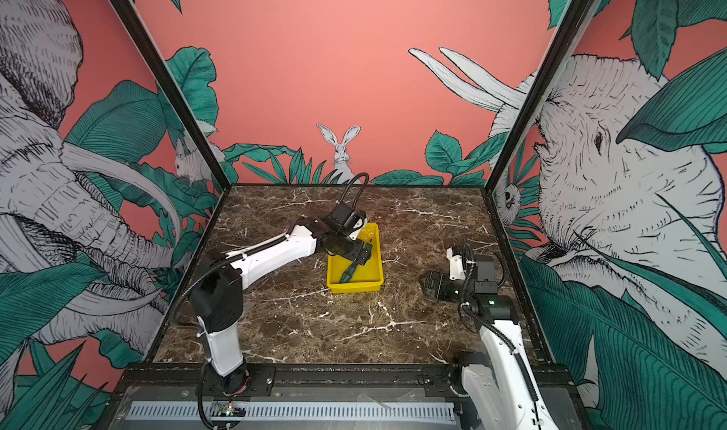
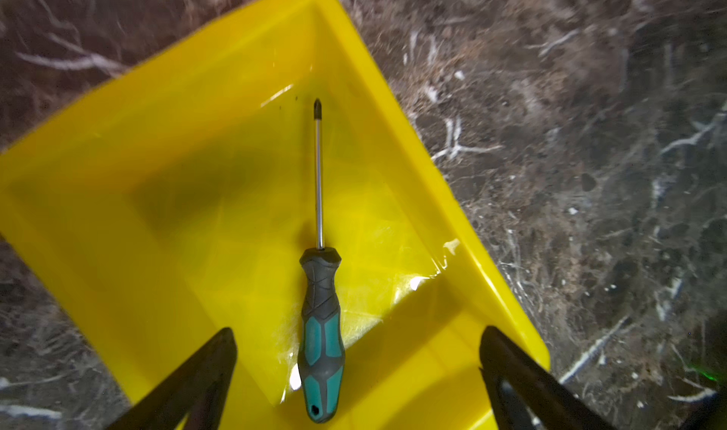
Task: Put the screwdriver in the bin
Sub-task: Place the screwdriver in the bin, then reset both arms
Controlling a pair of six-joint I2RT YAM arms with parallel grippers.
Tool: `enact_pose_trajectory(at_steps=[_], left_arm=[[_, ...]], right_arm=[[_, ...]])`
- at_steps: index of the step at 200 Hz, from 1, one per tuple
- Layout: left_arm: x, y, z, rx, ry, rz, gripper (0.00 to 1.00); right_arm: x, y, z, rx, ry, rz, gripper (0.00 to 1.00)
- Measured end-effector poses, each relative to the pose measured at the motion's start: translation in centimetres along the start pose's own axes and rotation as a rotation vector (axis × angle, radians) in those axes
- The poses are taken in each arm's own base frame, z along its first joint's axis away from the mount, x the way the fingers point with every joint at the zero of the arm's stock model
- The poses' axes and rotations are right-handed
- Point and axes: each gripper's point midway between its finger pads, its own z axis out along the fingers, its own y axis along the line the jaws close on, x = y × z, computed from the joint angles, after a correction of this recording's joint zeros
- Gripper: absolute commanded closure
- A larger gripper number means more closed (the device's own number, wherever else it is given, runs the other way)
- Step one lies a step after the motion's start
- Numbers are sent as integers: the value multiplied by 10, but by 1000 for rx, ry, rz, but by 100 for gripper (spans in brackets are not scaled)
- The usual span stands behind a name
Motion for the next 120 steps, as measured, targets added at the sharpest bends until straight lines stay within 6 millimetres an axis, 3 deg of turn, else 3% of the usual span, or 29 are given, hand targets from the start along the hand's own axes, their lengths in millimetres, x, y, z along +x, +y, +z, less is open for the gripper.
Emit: enact_pose_trajectory(at_steps=[34, 62, 89, 108, 120], left_arm=[[-26, -3, -54, 5, -177, 67, 0], [-29, 16, -99, -60, -300, 105, 0], [-30, 63, -131, -152, -381, 52, 0], [-17, 104, -144, -262, -398, 14, 0], [-6, 118, -149, -320, -405, 17, 0]], right_arm=[[-17, 7, -6, -8, -23, -13, 1], [-42, 12, -20, 11, -95, -41, 1], [-63, 14, -28, 38, -148, -68, 1], [-76, 13, -30, 56, -175, -85, 1], [-84, 12, -30, 72, -188, -91, 1]])
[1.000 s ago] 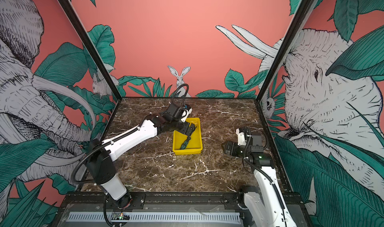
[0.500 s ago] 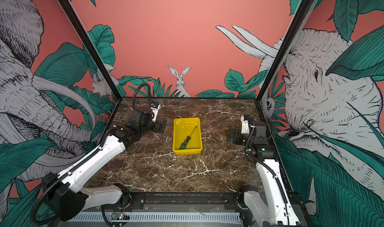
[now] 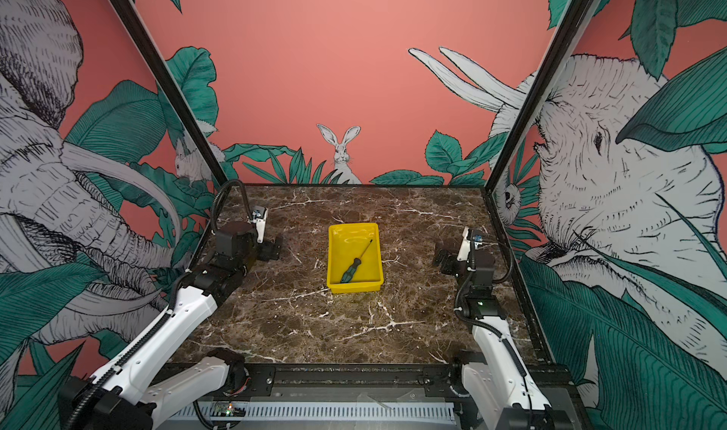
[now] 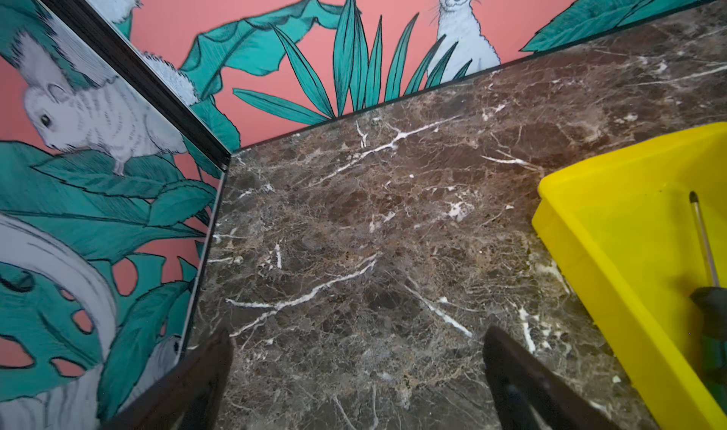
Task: Put the screwdriver in the bin
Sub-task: Reset both arms
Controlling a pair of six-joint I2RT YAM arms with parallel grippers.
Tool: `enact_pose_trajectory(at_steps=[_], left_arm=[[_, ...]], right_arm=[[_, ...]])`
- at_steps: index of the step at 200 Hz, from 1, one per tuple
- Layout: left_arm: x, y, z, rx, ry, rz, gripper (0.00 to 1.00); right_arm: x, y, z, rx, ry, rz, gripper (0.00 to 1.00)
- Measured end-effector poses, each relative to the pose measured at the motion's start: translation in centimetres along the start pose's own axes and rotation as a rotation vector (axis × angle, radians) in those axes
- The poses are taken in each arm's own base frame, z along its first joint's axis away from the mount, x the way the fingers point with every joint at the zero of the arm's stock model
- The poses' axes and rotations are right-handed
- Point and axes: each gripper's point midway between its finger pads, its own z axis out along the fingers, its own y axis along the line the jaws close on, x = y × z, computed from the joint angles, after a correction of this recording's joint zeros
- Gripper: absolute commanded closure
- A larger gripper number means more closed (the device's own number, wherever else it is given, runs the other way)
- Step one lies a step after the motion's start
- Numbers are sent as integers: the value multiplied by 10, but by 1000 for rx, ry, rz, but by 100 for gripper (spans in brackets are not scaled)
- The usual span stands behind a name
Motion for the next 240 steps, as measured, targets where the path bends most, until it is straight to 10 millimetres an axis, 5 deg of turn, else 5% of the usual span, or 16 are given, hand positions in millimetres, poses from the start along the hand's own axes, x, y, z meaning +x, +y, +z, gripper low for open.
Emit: enact_pose_trajectory(at_steps=[44, 93, 116, 190, 240], left_arm=[[50, 31, 27, -51, 48, -114, 0], [85, 52, 51, -73, 71, -183, 0], [101, 64, 57, -94, 68, -211, 0], [97, 54, 88, -2, -33, -244, 0], [92, 44, 100, 59, -105, -258, 0]], right_arm=[[-18, -1, 14, 13, -40, -99, 1], [38, -25, 32, 93, 35, -171, 1], [47, -32, 41, 123, 28, -196, 1], [105, -49, 77, 146, 66, -221, 1], [80, -40, 87, 123, 4, -243, 1]])
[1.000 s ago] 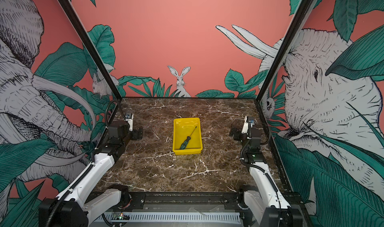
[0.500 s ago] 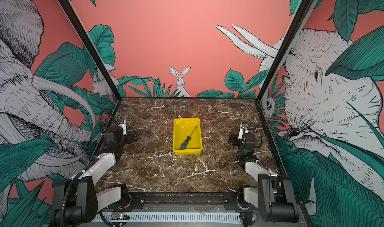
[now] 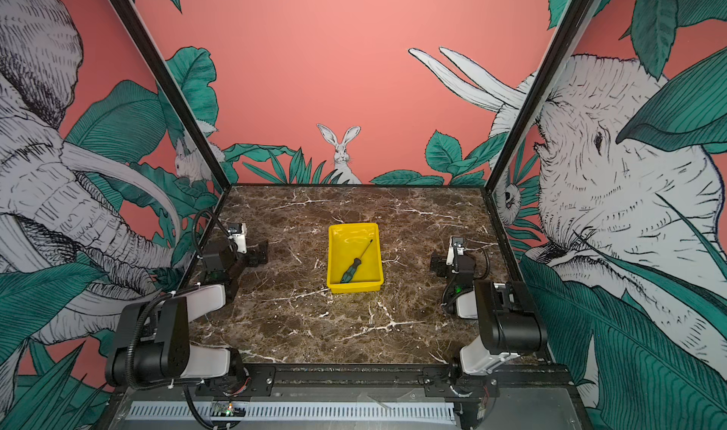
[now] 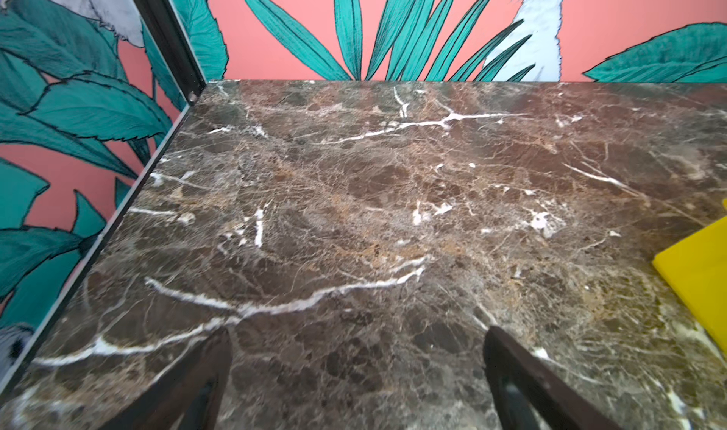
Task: Put the screwdriver in the bin
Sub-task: Reset both arms
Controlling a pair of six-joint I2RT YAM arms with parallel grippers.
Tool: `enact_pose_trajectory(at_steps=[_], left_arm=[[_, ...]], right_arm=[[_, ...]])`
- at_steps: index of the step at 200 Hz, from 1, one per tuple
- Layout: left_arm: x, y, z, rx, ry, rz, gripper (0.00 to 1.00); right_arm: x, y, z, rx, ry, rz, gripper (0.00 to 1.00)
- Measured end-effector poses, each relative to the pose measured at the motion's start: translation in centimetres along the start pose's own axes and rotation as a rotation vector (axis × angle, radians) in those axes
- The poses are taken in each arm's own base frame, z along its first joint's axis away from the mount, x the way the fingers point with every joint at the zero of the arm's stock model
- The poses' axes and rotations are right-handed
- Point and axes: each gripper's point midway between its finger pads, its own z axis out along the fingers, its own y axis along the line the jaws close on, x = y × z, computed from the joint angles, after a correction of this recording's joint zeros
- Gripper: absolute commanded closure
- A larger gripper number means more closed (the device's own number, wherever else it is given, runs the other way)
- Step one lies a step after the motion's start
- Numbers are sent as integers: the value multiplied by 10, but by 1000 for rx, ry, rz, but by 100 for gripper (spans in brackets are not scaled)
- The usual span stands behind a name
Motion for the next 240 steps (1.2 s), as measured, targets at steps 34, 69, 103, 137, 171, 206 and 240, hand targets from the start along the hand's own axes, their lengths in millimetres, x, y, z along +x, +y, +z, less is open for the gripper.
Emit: enact_pose_trajectory(at_steps=[34, 69, 103, 137, 171, 206, 240], left_arm=[[14, -6, 13, 41, 13, -4, 0], [9, -20, 13, 73, -11, 44, 0], [9, -43, 17, 94, -22, 125, 0], [20, -40, 20, 68, -11, 141, 0], [18, -36, 20, 49, -21, 145, 0], [17, -34, 21, 37, -23, 145, 0], [17, -33, 21, 29, -22, 145, 0]], right_arm=[[-18, 8, 11, -14, -5, -28, 1], [-10, 9, 11, -14, 29, -40, 1], [-8, 9, 11, -14, 37, -44, 1], [-6, 9, 11, -14, 44, -45, 1], [-6, 8, 11, -12, 46, -45, 1], [-5, 8, 11, -12, 47, -45, 1], [-5, 8, 11, -12, 47, -46, 1]])
